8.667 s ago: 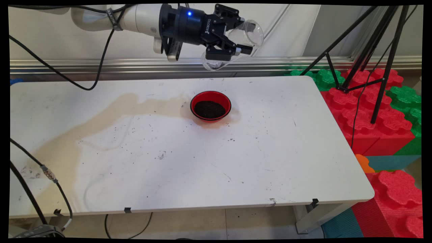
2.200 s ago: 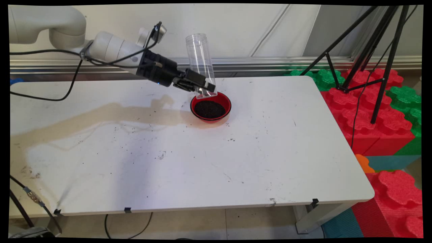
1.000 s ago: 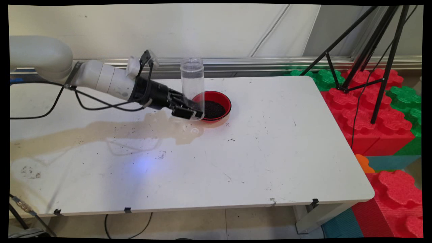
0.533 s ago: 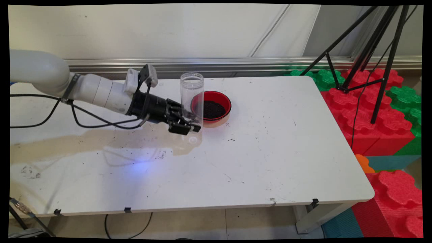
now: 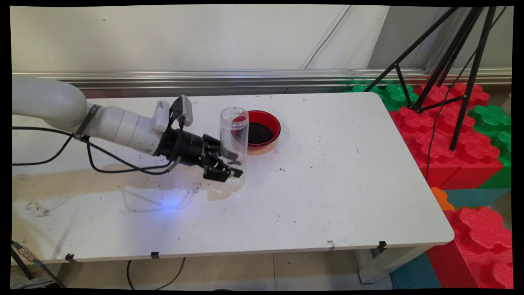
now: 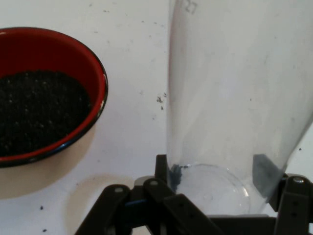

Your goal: Place the picked object on the table

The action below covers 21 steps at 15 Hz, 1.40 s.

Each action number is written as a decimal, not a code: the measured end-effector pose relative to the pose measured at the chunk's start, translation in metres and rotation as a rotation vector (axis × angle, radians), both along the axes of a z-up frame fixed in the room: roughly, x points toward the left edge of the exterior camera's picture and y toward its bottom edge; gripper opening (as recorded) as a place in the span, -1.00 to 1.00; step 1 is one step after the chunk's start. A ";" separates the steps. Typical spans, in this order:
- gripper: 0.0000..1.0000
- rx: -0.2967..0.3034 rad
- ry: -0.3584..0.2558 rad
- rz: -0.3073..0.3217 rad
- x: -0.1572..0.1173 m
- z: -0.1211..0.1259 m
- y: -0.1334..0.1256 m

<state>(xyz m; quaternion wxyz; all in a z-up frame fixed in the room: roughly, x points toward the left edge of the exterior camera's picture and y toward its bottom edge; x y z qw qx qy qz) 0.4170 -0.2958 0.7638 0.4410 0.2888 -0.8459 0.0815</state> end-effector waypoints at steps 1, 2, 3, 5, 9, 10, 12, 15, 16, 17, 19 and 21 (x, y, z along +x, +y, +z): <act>-1.00 0.000 -0.003 -0.004 -0.001 -0.003 0.001; -1.00 -0.001 -0.006 -0.009 -0.002 -0.006 0.002; -1.00 -0.001 -0.009 -0.013 -0.004 -0.009 0.003; -1.00 -0.003 -0.015 -0.019 -0.006 -0.015 0.003; -1.00 -0.006 -0.024 -0.026 -0.011 -0.027 0.002; -1.00 -0.007 -0.026 -0.027 -0.012 -0.030 0.001; -1.00 -0.009 -0.029 -0.029 -0.014 -0.034 -0.001; -1.00 -0.012 -0.032 -0.030 -0.017 -0.041 -0.003; -1.00 -0.013 -0.033 -0.030 -0.018 -0.043 -0.004; -1.00 -0.014 -0.034 -0.030 -0.018 -0.045 -0.005; -1.00 -0.014 -0.036 -0.029 -0.019 -0.048 -0.007; -1.00 -0.015 -0.038 -0.028 -0.020 -0.051 -0.008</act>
